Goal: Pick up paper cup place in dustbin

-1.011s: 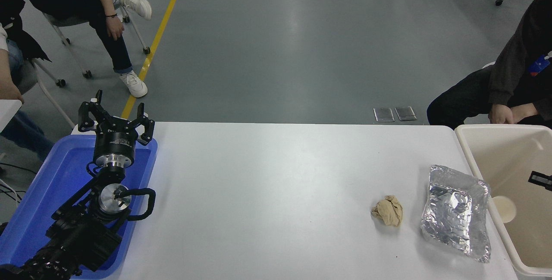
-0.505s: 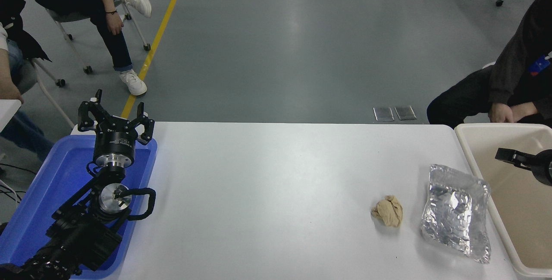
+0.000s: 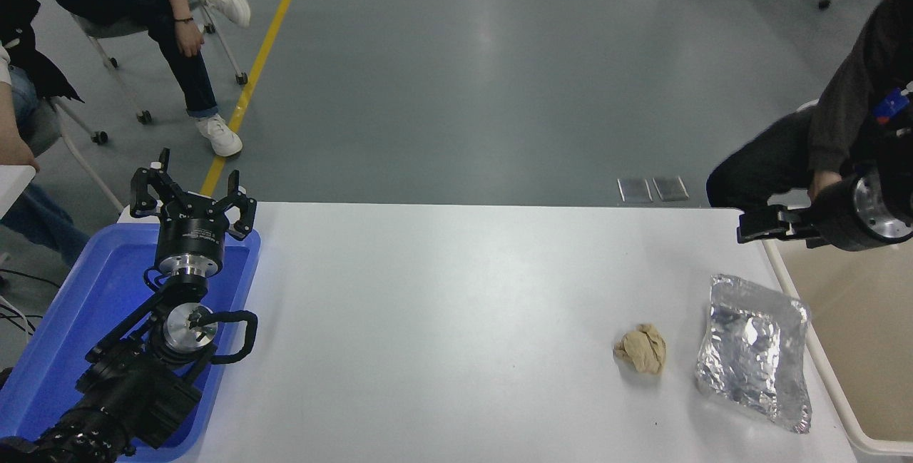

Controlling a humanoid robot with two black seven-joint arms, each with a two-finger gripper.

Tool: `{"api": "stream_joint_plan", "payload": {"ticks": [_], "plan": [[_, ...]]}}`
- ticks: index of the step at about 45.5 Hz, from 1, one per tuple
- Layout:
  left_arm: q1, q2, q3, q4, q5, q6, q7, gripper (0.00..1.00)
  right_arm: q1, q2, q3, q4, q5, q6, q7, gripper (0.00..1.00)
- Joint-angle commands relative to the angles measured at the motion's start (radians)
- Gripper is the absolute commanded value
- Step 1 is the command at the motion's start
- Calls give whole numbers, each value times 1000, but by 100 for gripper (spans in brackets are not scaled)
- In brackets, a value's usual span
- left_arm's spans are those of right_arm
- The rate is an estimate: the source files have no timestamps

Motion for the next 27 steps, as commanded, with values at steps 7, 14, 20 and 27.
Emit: {"api": "stream_joint_plan", "payload": {"ticks": [7,14,20,27], "plan": [[1,0,0,-1,-1,0,-2,99,394,308,-82,128,398,185,-3,100],[2,0,0,-1,-1,0,-2,99,462,367,-74,152,439,185,-1,100],[2,0,0,1,-1,0,-2,99,471,383,-83,177,444,185,-4,100],[2,0,0,-1,-1,0,-2,99,457,360,-134,174,424,185,-1,100]]}}
